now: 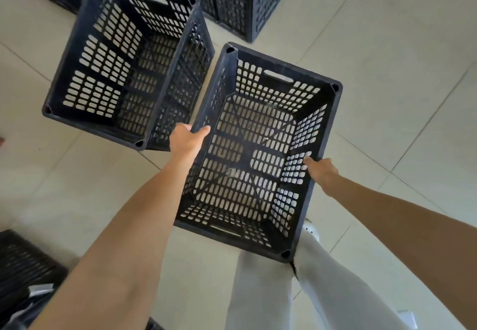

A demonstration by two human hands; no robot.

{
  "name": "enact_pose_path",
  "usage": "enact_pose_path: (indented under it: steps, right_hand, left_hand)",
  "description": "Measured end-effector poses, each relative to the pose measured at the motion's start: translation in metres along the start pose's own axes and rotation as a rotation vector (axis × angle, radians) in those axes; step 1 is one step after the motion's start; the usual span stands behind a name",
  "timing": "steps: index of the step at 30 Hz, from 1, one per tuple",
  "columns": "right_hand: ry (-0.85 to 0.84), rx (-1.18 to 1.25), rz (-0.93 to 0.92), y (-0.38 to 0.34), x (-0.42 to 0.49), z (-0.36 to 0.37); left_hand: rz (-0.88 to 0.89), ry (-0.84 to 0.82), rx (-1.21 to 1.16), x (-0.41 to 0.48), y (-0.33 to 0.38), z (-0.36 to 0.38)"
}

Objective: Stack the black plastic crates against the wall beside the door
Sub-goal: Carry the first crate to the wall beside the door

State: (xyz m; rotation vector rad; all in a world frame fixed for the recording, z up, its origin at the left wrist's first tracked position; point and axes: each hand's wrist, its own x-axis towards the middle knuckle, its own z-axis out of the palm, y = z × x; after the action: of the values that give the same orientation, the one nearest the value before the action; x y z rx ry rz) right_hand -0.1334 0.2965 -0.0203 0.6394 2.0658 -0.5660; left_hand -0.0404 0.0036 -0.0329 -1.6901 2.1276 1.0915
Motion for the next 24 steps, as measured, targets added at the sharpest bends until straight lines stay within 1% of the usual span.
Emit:
enact_pose_path:
  steps: [4, 9, 11, 15, 19, 24]
  right_hand:
    - [-0.009, -0.046, -0.014, -0.015, -0.033, -0.054]
    - [-0.021, -0.116, -0.035, -0.047, -0.089, -0.128]
    - [-0.038, -0.148, -0.072, -0.065, -0.111, -0.162]
    - [-0.031, -0.172, -0.184, -0.109, -0.147, -0.234]
    - [0.012, -0.188, -0.282, -0.154, -0.169, -0.304]
    - [0.065, -0.259, -0.365, -0.216, -0.166, -0.388]
  left_hand:
    - [0.052, 0.02, 0.08, -0.034, 0.042, -0.04]
    - [0.178, -0.048, 0.183, -0.086, 0.106, -0.107]
    - [0.235, -0.063, 0.226, -0.106, 0.136, -0.134]
    - [0.357, -0.038, 0.331, -0.136, 0.206, -0.18]
    - [0.419, -0.001, 0.363, -0.154, 0.278, -0.204]
    - [0.418, 0.065, 0.361, -0.164, 0.371, -0.204]
